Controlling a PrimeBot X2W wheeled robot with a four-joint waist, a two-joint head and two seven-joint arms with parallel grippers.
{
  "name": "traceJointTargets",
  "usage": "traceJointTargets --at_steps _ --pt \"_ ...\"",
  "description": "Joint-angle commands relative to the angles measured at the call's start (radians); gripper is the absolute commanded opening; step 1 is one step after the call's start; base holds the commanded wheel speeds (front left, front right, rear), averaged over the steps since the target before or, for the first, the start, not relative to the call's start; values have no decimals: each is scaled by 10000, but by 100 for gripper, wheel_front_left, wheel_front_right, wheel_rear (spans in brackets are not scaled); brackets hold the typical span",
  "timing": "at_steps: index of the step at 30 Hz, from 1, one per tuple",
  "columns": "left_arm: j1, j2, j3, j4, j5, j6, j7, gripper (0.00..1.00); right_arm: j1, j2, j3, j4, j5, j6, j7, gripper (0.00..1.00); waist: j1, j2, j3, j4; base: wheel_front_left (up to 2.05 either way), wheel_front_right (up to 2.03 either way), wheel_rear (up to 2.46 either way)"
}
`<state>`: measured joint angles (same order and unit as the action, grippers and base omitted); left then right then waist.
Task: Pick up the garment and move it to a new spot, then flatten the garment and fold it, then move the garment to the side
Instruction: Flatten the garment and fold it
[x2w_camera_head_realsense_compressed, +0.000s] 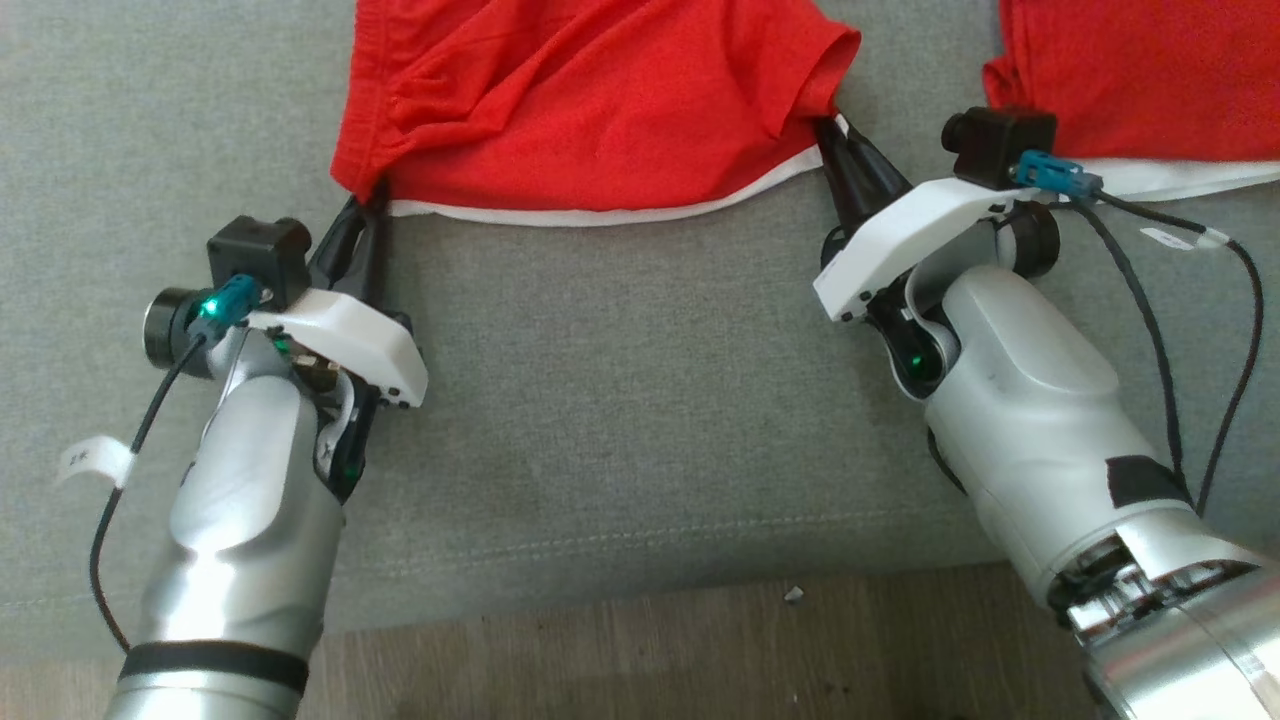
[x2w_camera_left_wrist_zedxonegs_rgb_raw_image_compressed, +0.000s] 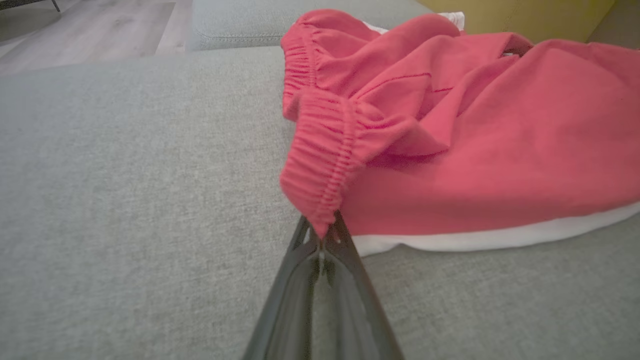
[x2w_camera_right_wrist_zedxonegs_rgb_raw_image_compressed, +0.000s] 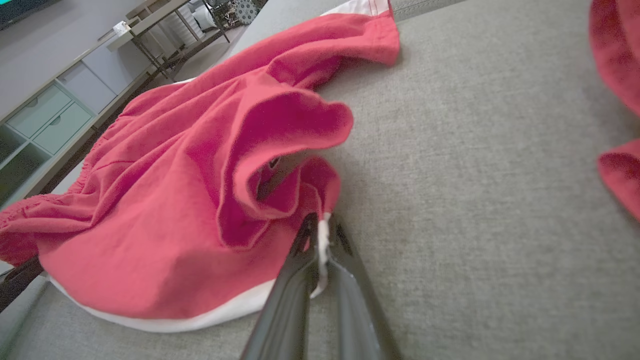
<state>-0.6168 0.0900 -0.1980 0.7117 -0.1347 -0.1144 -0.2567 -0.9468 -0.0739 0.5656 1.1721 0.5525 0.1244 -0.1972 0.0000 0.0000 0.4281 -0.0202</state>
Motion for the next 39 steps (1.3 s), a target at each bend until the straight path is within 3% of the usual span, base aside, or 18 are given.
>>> traceJointTargets --at_steps 1,10,15,22,32,39 --pt "-24 345 274 -413 0 5 -51 0 -62 237 129 -170 88 63 -151 0 0 0 -104 36 0 0 0" --pt "734 431 421 -1898 -59 16 -51 0 -200 -25 255 -591 -447 63 -591 0 0 0 -929 255 0 0 0" --pt "987 315 669 -2721 -470 51 12 0 -283 -549 319 -1817 -862 63 -638 0 0 0 -1656 301 0 0 0" --pt "1027 158 904 -4246 -1216 78 1028 0 -342 -1253 204 -3375 -1146 63 -566 0 0 0 -2636 357 0 0 0" --pt "1672 75 1138 -7542 -2130 633 3469 0 -12 -2314 44 -6102 -894 63 1916 0 0 0 -3768 368 0 0 0" --pt "2140 331 1152 -9546 -2276 1046 5125 0 927 -2878 -1082 -8487 -698 63 4251 0 0 0 -3939 334 0 0 0"
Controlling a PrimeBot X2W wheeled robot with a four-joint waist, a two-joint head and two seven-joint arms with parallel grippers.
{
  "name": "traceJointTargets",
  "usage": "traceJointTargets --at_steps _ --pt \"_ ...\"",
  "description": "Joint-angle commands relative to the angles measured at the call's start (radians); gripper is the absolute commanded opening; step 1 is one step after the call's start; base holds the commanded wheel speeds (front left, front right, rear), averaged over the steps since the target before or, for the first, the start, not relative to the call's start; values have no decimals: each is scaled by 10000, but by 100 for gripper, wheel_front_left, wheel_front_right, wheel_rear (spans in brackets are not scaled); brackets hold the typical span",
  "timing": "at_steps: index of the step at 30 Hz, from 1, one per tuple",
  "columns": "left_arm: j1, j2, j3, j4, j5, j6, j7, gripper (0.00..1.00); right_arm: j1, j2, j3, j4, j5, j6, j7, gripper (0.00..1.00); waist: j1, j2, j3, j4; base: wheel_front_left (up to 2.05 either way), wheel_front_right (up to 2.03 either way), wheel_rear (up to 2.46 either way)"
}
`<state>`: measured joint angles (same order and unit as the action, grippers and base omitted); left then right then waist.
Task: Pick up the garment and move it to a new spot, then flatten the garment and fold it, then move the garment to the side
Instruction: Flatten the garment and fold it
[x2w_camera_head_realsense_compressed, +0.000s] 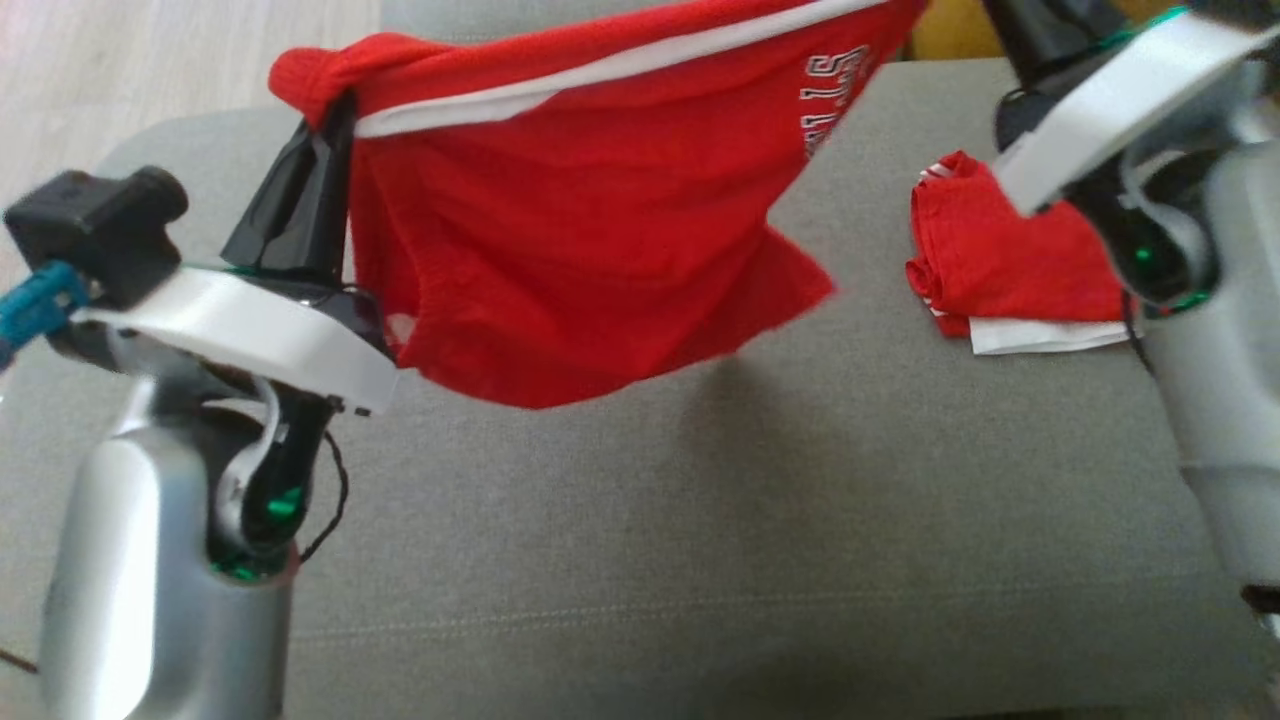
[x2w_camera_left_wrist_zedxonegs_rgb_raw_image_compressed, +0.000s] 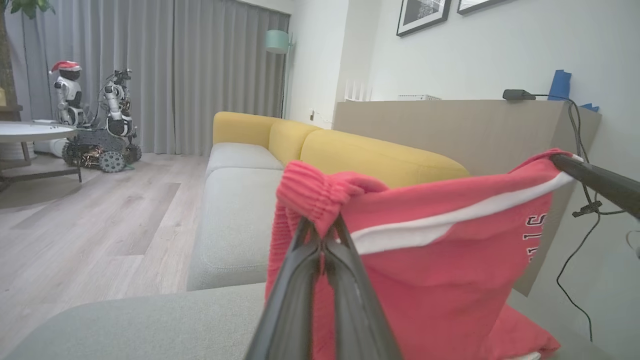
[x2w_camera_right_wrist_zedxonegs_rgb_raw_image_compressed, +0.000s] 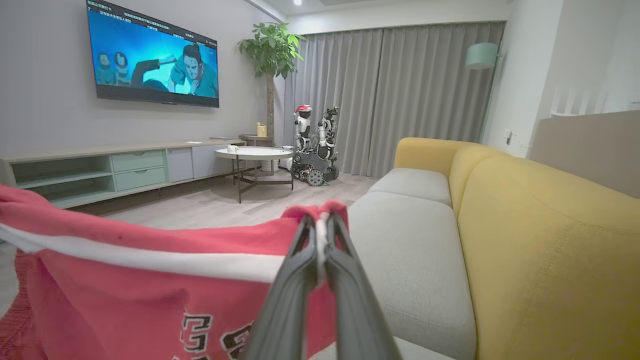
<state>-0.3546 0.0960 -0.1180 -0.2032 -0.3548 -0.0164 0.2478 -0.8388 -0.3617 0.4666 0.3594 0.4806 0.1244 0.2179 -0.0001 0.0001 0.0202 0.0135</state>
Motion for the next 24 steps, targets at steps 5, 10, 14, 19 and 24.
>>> traceJointTargets --at_steps 5,10,14,19,24 --pt "-1322 742 362 -804 -77 44 1231 0 -228 143 -924 -1692 -430 63 1659 0 1 -1 977 -13 0 0 0" --pt "-3469 947 491 233 -414 -128 1877 0 -1793 967 -1480 -1690 -438 63 2573 0 1 -1 2449 51 0 0 0" --pt "-5912 1121 592 1900 -183 -240 1459 0 -3866 1474 -1656 -547 -937 63 2196 0 1 -1 3637 209 0 0 0" --pt "-8703 1121 717 4225 206 -256 -78 0 -6235 2081 -2099 1411 -1798 63 277 0 1 -1 4675 441 0 0 0" --pt "-9834 1196 727 6104 230 -564 -1513 0 -7248 2898 -2873 3292 -1971 63 -1516 0 1 -1 5186 517 0 0 0"
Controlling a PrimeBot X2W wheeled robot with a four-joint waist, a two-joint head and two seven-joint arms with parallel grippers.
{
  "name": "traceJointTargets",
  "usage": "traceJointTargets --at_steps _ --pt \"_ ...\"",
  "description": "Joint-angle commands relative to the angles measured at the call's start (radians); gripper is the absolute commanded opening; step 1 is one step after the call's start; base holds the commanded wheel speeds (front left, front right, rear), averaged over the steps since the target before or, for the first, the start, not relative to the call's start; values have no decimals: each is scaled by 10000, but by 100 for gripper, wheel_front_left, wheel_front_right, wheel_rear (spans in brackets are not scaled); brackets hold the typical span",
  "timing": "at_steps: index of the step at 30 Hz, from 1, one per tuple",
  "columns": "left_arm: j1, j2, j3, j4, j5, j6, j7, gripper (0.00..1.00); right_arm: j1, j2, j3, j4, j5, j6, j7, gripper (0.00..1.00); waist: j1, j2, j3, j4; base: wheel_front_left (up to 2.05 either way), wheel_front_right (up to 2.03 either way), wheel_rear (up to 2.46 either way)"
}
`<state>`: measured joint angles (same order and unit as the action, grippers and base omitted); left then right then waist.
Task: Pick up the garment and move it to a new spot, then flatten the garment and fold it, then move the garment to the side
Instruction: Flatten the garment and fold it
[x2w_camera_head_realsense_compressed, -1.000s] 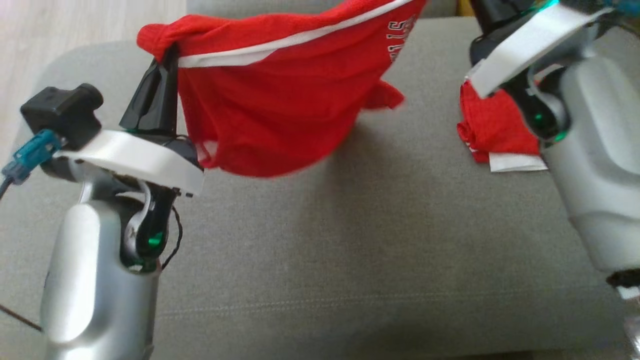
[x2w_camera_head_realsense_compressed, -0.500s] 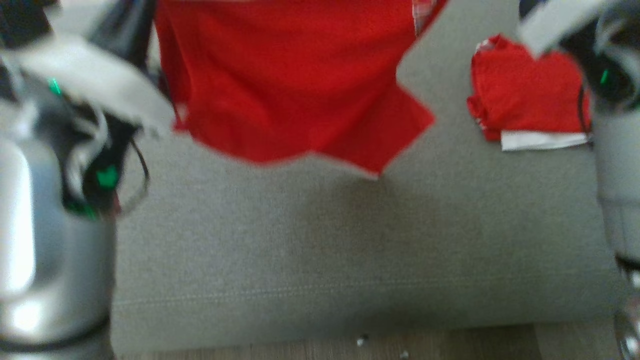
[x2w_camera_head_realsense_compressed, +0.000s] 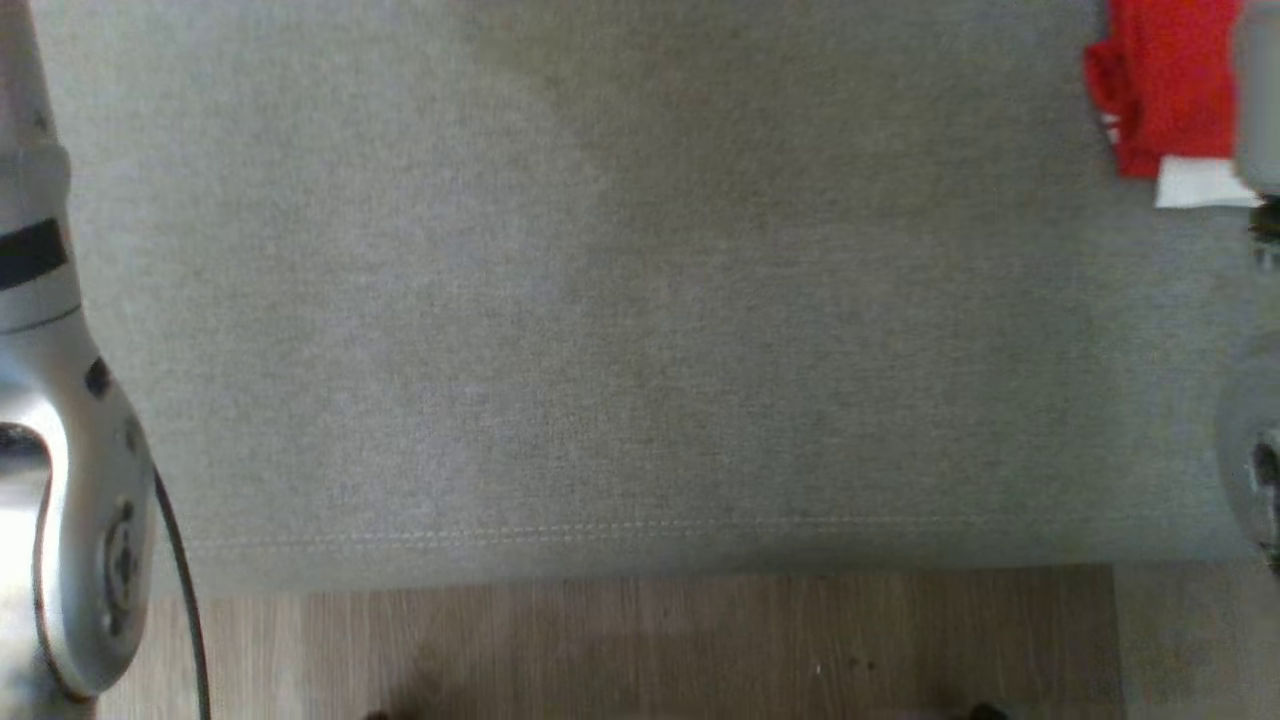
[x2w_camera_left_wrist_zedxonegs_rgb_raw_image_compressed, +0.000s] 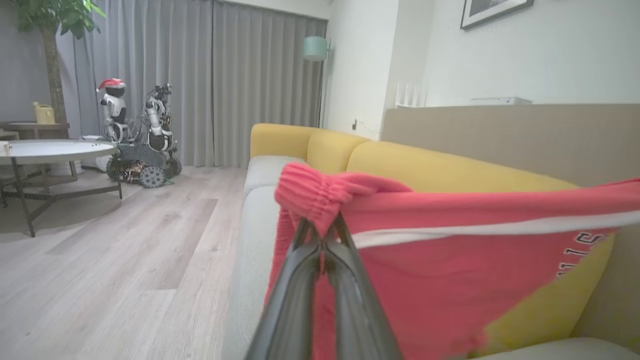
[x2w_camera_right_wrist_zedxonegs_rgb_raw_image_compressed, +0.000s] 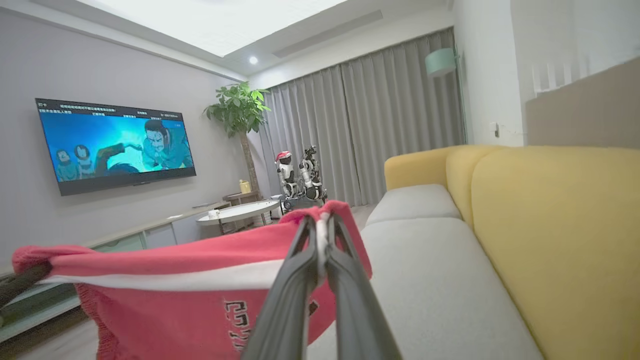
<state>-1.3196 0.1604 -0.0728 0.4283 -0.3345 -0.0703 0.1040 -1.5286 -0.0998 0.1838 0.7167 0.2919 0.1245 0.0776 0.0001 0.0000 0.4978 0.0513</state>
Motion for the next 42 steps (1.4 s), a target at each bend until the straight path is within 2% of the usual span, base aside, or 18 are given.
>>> traceJointTargets --at_steps 1,9,13,19,23,31,42 --pt "-236 549 253 68 -5 -91 -283 0 -400 347 5 -6 -94 62 -363 0 -1 0 520 170 0 0 0" --pt "675 149 -350 2091 -126 -416 -1384 0 556 488 144 2114 989 62 -861 0 -1 0 851 500 0 0 0" --pt "1742 58 -824 2877 -132 -525 -2041 0 1625 492 774 3094 1868 62 -185 0 -1 0 631 573 0 0 0" --pt "3760 393 -1753 3490 -33 -592 -2861 0 2897 472 802 4321 2646 62 738 0 -1 0 -157 532 0 0 0" --pt "4717 581 -2424 3511 57 -599 -3054 0 3479 256 1090 4468 2818 62 1217 0 -1 0 -607 545 0 0 0" --pt "5945 951 -3088 3485 319 -602 -3400 0 4539 -555 1606 4262 3326 62 2250 0 -1 0 -1490 608 0 0 0" --pt "7375 1229 -3580 3144 546 -543 -3526 0 6208 -1710 3062 2841 4122 62 4325 0 -1 0 -2685 434 0 0 0"
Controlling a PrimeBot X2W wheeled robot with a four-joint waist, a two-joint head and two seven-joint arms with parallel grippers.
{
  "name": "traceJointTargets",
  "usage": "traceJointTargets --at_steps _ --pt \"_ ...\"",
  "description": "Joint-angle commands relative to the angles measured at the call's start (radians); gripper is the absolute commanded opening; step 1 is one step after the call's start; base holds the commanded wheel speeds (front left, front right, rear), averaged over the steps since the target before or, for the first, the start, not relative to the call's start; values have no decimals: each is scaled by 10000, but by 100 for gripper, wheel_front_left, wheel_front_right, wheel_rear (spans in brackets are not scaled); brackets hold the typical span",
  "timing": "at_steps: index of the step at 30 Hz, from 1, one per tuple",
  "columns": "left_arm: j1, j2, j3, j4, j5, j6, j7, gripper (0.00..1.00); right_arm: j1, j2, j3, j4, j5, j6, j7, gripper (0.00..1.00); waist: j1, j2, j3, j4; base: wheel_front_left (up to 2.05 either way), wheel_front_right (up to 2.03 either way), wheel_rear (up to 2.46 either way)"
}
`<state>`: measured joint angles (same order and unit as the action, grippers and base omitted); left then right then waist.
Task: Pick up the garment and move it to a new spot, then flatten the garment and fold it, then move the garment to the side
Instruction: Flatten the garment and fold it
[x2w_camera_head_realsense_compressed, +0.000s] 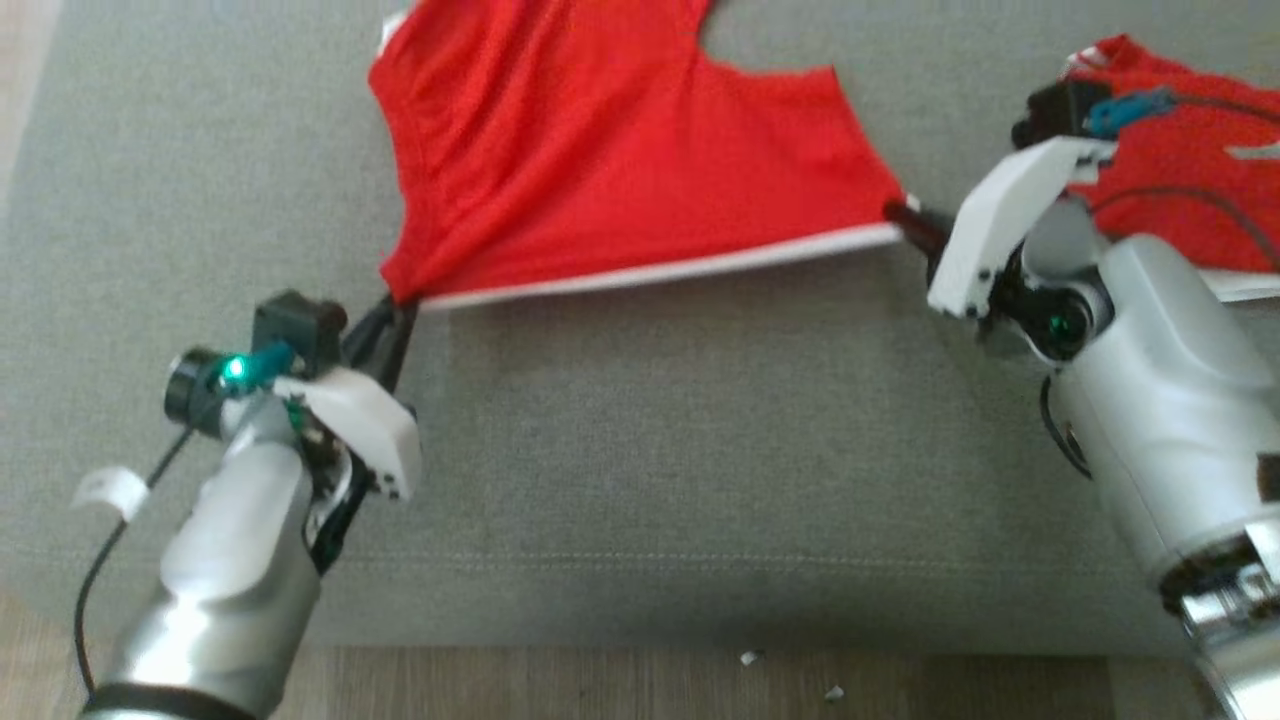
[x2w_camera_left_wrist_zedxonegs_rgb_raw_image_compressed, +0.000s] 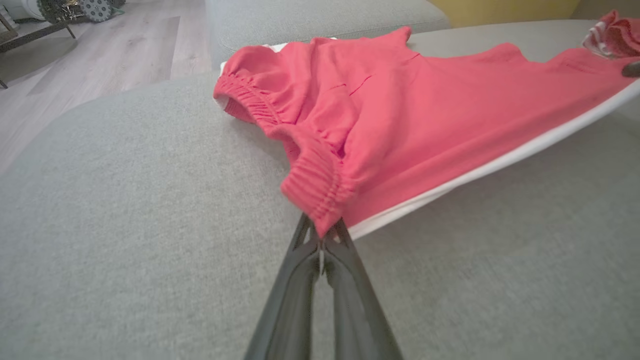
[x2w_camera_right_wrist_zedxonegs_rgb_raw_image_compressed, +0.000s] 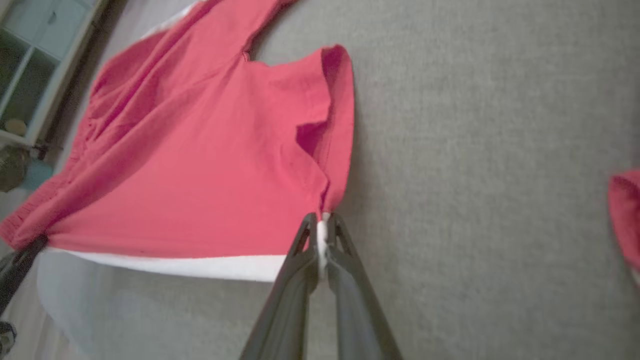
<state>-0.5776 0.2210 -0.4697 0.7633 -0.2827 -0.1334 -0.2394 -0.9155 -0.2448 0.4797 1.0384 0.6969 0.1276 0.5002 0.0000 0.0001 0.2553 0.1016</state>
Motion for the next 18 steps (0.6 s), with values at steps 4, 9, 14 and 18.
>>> traceJointTargets --at_steps 4,9,14,18 --pt "435 732 199 -392 30 79 14 0 470 -723 520 -878 304 31 810 0 0 -1 -502 -128 0 0 0" --pt "1267 922 -119 -935 -42 64 255 0 1031 -1618 931 -1636 699 31 1979 0 0 -1 -788 -144 0 0 0" --pt "2222 1228 -415 -1802 -374 45 742 0 1656 -2324 1103 -2460 1162 31 3146 0 0 -1 -1012 -154 0 0 0" --pt "3005 1605 -793 -2774 -618 36 1338 0 2321 -2864 1227 -3285 1505 31 4254 0 0 -1 -1210 -109 0 0 0"
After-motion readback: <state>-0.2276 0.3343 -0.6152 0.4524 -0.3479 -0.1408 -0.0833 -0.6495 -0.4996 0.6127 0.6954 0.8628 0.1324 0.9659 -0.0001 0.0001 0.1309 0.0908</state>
